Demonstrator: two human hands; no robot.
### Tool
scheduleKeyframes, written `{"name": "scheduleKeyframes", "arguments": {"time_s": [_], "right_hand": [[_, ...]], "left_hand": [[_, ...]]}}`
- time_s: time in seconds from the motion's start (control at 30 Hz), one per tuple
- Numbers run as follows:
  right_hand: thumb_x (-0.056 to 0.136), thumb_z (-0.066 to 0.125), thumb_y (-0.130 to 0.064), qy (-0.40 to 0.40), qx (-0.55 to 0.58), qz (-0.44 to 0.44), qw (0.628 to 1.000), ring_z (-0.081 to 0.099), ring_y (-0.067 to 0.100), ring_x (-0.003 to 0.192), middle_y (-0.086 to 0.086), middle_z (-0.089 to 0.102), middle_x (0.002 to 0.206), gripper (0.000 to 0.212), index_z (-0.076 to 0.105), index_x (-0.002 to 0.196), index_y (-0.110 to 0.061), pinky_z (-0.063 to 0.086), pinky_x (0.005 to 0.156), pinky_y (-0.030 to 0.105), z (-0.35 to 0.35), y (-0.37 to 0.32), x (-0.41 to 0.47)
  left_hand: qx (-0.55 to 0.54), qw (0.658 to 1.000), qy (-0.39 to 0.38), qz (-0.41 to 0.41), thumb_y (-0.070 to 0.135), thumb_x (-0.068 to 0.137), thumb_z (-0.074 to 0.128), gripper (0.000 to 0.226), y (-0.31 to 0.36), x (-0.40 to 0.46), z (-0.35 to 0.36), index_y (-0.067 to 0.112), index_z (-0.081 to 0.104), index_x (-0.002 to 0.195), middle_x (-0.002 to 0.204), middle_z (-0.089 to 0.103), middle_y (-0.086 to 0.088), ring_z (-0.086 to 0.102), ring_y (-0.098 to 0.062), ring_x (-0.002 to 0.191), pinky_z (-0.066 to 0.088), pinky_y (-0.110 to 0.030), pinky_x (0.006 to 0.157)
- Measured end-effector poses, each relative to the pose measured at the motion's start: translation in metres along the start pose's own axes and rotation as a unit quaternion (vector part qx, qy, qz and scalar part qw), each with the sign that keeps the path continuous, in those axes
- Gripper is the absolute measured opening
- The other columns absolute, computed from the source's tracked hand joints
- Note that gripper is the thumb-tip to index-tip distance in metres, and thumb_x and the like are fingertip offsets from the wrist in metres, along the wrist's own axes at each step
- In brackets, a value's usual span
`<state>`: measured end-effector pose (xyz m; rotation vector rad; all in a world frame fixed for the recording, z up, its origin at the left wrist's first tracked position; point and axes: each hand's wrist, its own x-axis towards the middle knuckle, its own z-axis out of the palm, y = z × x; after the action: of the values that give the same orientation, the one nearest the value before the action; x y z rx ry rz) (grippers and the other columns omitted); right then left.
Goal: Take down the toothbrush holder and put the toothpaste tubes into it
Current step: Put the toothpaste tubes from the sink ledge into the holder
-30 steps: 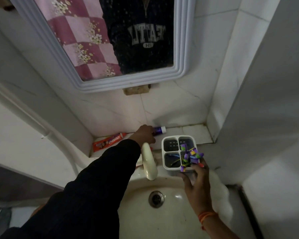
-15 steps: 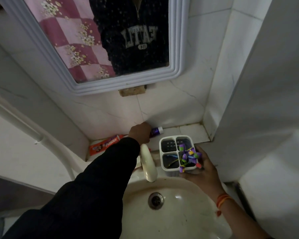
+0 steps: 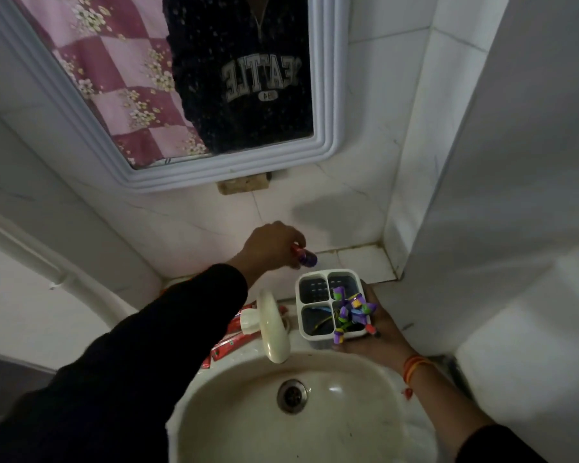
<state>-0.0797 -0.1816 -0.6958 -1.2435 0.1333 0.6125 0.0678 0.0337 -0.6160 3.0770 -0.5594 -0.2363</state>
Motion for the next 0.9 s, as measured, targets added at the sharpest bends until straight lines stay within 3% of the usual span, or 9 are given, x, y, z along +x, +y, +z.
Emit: {"name": "scheduleKeyframes", "arguments": {"time_s": [0.07, 0.17, 0.3, 0.43, 0.5, 0.57, 0.67, 0.77, 0.9], "right_hand": [[0.08, 0.068, -0.046, -0.008, 0.051, -0.017, 0.999, 0.045, 0.04, 0.128, 0.017, 0.05, 0.141, 0.067, 0.051, 0.136, -0.014, 0.025, 0.11, 0.062, 0.001, -0.008, -0.002], [0.056, 0.088, -0.03, -0.065, 0.201, 0.042, 0.976, 0.068, 0.035, 0.095, 0.017, 0.07, 0.107, 0.062, 0.068, 0.112, -0.009, 0.054, 0.079, 0.052, 0.008, -0.011, 0.0], [0.085, 0.069, -0.022, -0.03, 0.263, 0.073, 0.962, 0.049, 0.042, 0.125, 0.015, 0.058, 0.13, 0.053, 0.051, 0.133, -0.009, 0.054, 0.082, 0.041, 0.005, -0.014, -0.003], [0.068, 0.085, -0.007, -0.091, 0.297, 0.099, 0.945, 0.065, 0.014, 0.105, 0.007, 0.065, 0.116, 0.072, 0.048, 0.129, -0.013, 0.057, 0.083, 0.042, 0.004, -0.014, -0.004], [0.078, 0.073, 0.009, -0.093, 0.348, 0.062, 0.931, 0.069, 0.016, 0.099, 0.012, 0.063, 0.115, 0.056, 0.05, 0.126, -0.009, 0.06, 0.076, 0.037, 0.0, -0.015, -0.006], [0.097, 0.052, -0.008, -0.094, 0.366, 0.046, 0.925, 0.072, 0.028, 0.086, 0.017, 0.069, 0.1, 0.017, 0.065, 0.107, -0.01, 0.06, 0.063, 0.043, 0.002, -0.012, -0.001], [0.086, 0.061, -0.046, -0.032, 0.343, 0.106, 0.933, 0.064, 0.024, 0.083, 0.009, 0.061, 0.078, 0.031, 0.066, 0.096, -0.017, 0.054, 0.074, 0.045, 0.005, -0.009, 0.007], [0.084, 0.062, -0.051, -0.042, 0.321, 0.09, 0.942, 0.056, 0.025, 0.089, 0.011, 0.058, 0.085, 0.044, 0.068, 0.104, -0.012, 0.049, 0.076, 0.043, 0.002, -0.006, 0.014], [0.083, 0.062, -0.045, -0.073, 0.345, 0.09, 0.931, 0.063, 0.021, 0.066, 0.005, 0.062, 0.061, 0.033, 0.067, 0.085, -0.012, 0.054, 0.065, 0.042, 0.002, -0.007, 0.014]], "left_hand": [[-0.031, 0.999, 0.008, 0.018, 0.044, 0.07, 0.083, 0.05, 0.012, -0.003, -0.031, 0.037, 0.073, 0.119, 0.112, 0.074, 0.001, 0.068, -0.022, 0.102, 0.048, -0.031, 0.077], [-0.049, 0.997, 0.017, 0.053, 0.042, 0.078, 0.078, 0.042, 0.032, -0.015, -0.076, 0.035, 0.074, 0.119, 0.112, 0.075, 0.001, 0.068, -0.02, 0.1, 0.056, -0.035, 0.09], [0.017, 0.995, -0.024, 0.1, 0.042, 0.076, 0.082, 0.04, 0.073, -0.03, -0.112, 0.033, 0.074, 0.114, 0.101, 0.071, 0.006, 0.063, -0.014, 0.093, 0.058, -0.035, 0.082], [0.071, 0.987, -0.092, 0.109, 0.031, 0.066, 0.088, 0.039, 0.108, -0.03, -0.09, 0.029, 0.078, 0.103, 0.088, 0.074, 0.004, 0.072, -0.016, 0.083, 0.058, -0.029, 0.065], [0.063, 0.985, -0.114, 0.113, 0.028, 0.07, 0.085, 0.035, 0.115, -0.028, -0.075, 0.027, 0.079, 0.104, 0.091, 0.076, 0.002, 0.073, -0.017, 0.086, 0.056, -0.027, 0.063], [-0.032, 0.985, -0.145, 0.091, 0.021, 0.082, 0.078, 0.025, 0.111, -0.026, -0.072, 0.021, 0.078, 0.108, 0.102, 0.077, -0.002, 0.075, -0.019, 0.088, 0.06, -0.029, 0.069], [-0.222, 0.957, -0.187, 0.019, 0.009, 0.09, 0.073, 0.016, 0.089, -0.026, -0.085, 0.01, 0.078, 0.105, 0.098, 0.08, -0.006, 0.08, -0.017, 0.076, 0.063, -0.025, 0.068], [-0.27, 0.951, -0.141, -0.044, 0.009, 0.09, 0.072, 0.014, 0.056, -0.025, -0.085, 0.006, 0.078, 0.104, 0.093, 0.081, -0.008, 0.08, -0.017, 0.075, 0.063, -0.023, 0.065], [-0.206, 0.962, -0.138, -0.113, 0.008, 0.087, 0.075, 0.015, 0.008, -0.03, -0.05, 0.005, 0.079, 0.1, 0.092, 0.081, -0.01, 0.08, -0.02, 0.078, 0.065, -0.029, 0.077]]}}
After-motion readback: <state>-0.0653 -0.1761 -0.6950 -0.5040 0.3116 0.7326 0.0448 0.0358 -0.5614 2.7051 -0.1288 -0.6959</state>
